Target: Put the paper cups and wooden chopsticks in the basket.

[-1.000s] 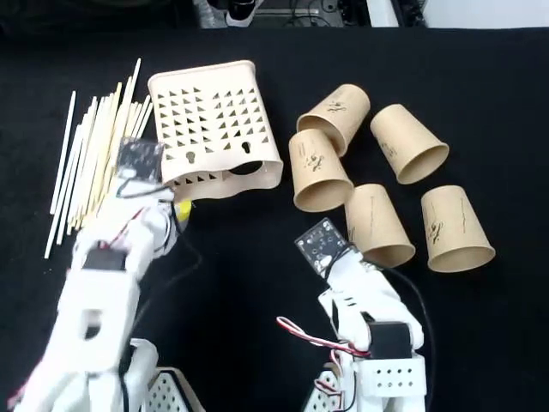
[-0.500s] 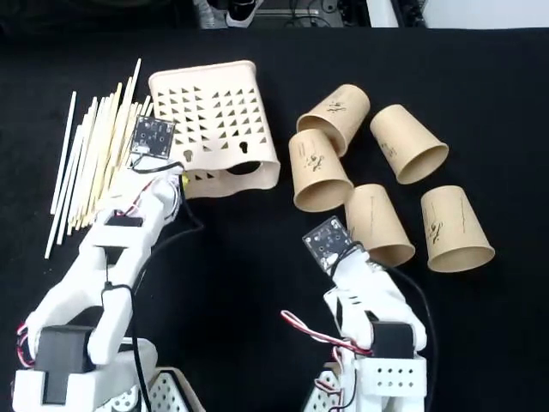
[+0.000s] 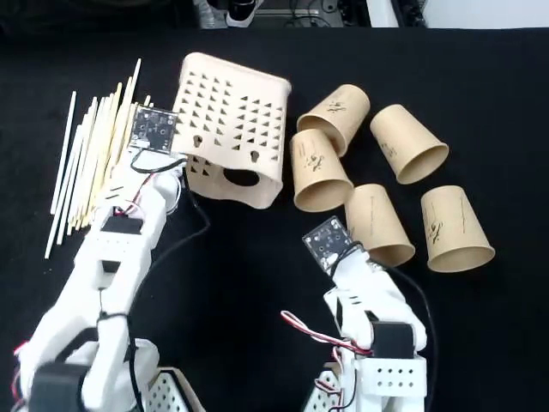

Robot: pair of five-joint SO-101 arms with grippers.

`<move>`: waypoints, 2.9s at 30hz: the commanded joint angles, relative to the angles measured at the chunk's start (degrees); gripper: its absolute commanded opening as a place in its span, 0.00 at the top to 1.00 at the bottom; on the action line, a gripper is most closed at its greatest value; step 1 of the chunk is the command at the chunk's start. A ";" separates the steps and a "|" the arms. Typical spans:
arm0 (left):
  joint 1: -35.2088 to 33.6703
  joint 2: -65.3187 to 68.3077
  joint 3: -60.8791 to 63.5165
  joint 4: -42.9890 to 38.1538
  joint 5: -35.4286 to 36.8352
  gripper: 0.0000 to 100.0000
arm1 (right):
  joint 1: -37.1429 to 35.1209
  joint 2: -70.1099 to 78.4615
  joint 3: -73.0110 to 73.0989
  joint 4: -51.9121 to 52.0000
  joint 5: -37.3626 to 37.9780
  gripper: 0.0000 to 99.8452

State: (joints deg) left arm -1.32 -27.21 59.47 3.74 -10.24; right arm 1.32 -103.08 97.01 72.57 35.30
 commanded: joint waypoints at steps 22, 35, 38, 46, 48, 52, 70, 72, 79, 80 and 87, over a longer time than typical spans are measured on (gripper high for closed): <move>-0.13 -20.66 -38.73 64.09 15.38 0.97 | 0.70 -3.82 -0.40 -0.35 0.09 0.99; 0.13 -21.36 -23.69 60.22 15.82 0.93 | 0.70 -3.82 -0.40 -0.35 0.18 0.98; 0.22 -21.45 -23.78 60.48 15.47 0.76 | 0.70 -3.82 -0.48 -0.35 0.35 0.98; -2.33 -21.45 -38.64 75.16 15.38 0.59 | 0.53 -3.82 -3.56 1.32 0.53 0.98; -3.12 -21.45 -43.91 79.03 15.38 0.59 | 0.35 -3.82 -7.78 2.81 3.08 0.98; -6.02 -21.45 -52.70 85.71 15.65 0.59 | 0.26 -3.82 -17.63 5.19 8.62 0.98; -26.07 -52.57 -41.01 90.37 4.40 0.97 | -4.75 27.21 -38.02 -9.93 14.51 0.79; -25.98 -58.20 -32.04 85.98 4.48 0.95 | -4.75 34.68 -39.60 -12.57 15.74 0.79; -26.07 -73.05 -1.54 75.16 4.57 0.95 | -4.84 55.16 -39.87 -28.22 18.37 0.78; -26.07 -75.43 1.01 75.08 4.22 0.95 | -4.92 57.54 -39.87 -30.07 18.02 0.78; -25.98 -75.78 11.12 68.22 4.13 0.94 | -6.86 72.66 -39.87 -43.08 16.44 0.79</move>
State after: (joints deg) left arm -26.64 -103.52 66.33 77.41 -5.32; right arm -3.96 -35.21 60.09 34.77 52.62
